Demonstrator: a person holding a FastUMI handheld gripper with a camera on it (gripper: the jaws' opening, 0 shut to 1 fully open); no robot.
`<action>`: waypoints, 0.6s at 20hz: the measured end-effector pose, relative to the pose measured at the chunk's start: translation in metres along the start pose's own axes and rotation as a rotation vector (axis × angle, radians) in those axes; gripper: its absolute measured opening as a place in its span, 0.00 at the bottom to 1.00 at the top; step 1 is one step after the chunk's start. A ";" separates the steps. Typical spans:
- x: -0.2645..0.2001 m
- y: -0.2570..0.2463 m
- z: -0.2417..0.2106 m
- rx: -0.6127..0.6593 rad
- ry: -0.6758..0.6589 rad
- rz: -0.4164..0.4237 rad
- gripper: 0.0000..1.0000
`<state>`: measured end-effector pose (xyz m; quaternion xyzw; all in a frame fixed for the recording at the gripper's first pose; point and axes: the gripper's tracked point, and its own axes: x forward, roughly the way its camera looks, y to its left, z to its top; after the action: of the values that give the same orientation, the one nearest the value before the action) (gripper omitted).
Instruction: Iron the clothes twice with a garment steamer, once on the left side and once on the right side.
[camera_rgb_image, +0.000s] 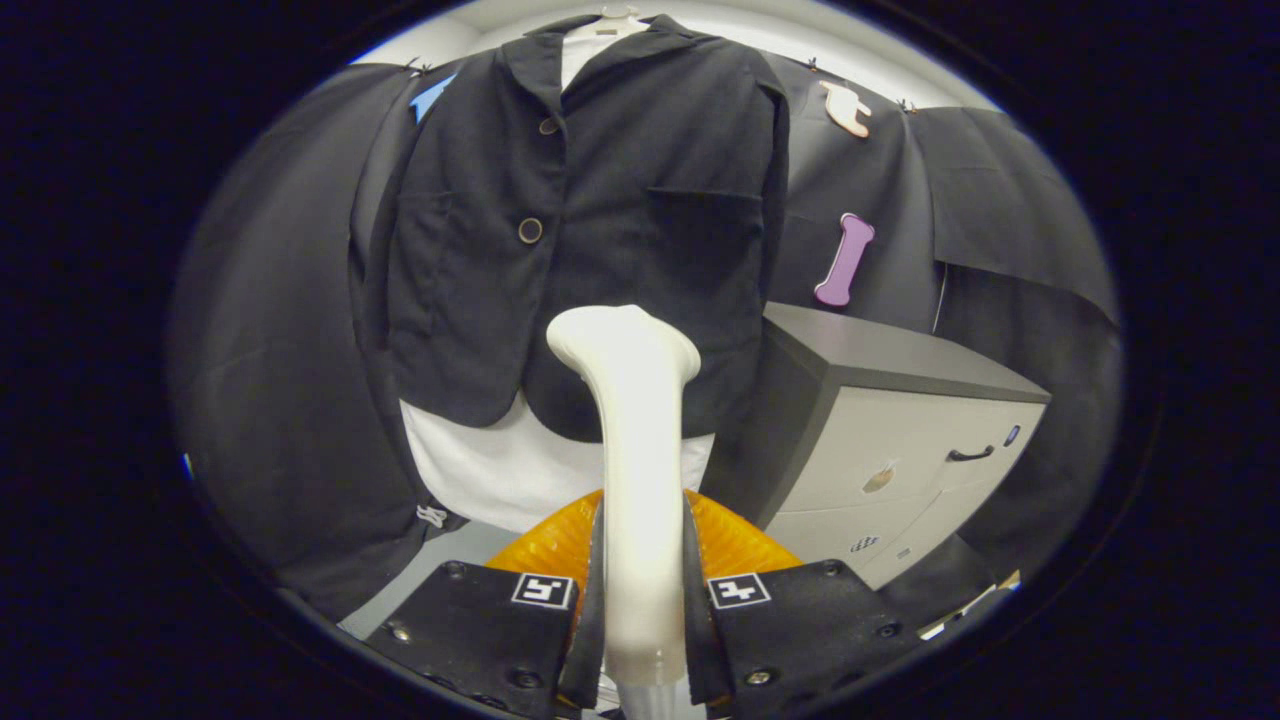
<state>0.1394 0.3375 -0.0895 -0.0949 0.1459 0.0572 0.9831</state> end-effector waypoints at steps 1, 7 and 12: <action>0.002 0.000 -0.004 -0.008 0.006 0.000 0.36; 0.006 -0.003 -0.036 -0.031 0.073 0.004 0.36; 0.008 -0.007 -0.048 -0.039 0.110 -0.004 0.36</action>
<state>0.1343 0.3214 -0.1358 -0.1175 0.1983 0.0531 0.9716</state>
